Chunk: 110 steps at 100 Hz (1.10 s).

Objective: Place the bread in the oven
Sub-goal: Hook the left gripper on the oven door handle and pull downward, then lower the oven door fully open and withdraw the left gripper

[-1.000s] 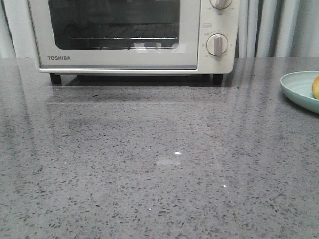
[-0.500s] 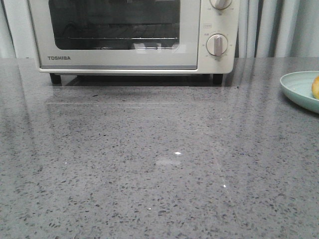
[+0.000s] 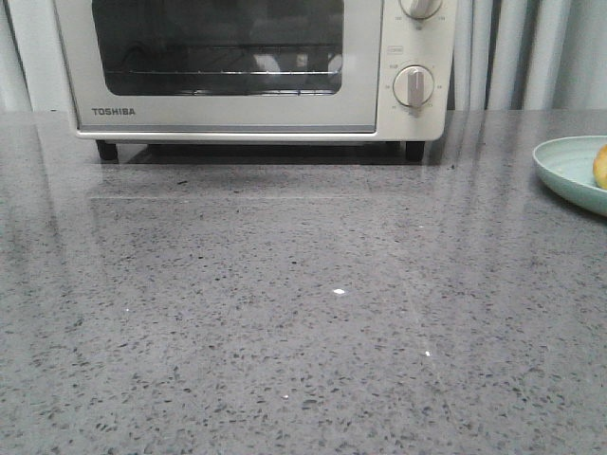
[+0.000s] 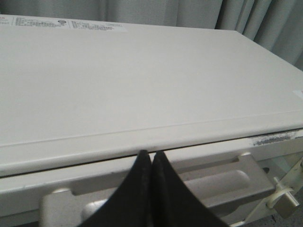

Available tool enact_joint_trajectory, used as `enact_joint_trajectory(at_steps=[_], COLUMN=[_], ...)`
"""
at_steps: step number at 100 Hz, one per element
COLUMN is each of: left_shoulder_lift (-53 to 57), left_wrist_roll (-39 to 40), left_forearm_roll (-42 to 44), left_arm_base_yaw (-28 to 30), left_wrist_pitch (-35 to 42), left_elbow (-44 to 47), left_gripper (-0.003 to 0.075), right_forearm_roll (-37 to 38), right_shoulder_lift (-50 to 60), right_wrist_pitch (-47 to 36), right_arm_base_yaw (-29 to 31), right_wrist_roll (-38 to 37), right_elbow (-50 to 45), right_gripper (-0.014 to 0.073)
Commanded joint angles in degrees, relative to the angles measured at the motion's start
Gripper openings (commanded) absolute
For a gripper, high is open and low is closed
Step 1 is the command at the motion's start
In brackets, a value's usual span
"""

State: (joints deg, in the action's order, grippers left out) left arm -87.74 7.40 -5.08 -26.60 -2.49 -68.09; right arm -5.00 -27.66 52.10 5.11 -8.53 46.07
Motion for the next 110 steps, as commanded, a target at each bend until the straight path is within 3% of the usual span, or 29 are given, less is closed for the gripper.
enact_joint_trajectory(at_steps=[1, 59, 86, 110], left_shoulder_lift=[1.5, 18.9, 35.0, 48.2], left_wrist_roll=[0.1, 0.1, 0.1, 0.1], left_forearm_roll=[-0.2, -6.6, -4.2, 0.3], left_arm_base_yaw=[-0.8, -7.8, -14.5, -14.7], left_wrist_pitch=[-8.2, -7.0, -10.7, -13.1], left_elbow=[1.9, 21.7, 22.7, 22.7], left_gripper=[-0.0021, -0.0022, -0.0022, -0.0022], right_forearm_roll=[0.0, 0.0, 0.0, 0.0], right_shoulder_lift=[-0.9, -0.9, -0.7, -4.2], right_wrist_pitch=[-4.6, -2.4, 2.0, 2.3], right_arm_base_yaw=[0.1, 0.1, 0.1, 0.1], right_wrist_roll=[0.4, 0.4, 0.4, 1.2], right_elbow=[1.9, 1.9, 1.9, 2.0], right_gripper=[-0.0057, -0.0057, -0.0057, -0.0039])
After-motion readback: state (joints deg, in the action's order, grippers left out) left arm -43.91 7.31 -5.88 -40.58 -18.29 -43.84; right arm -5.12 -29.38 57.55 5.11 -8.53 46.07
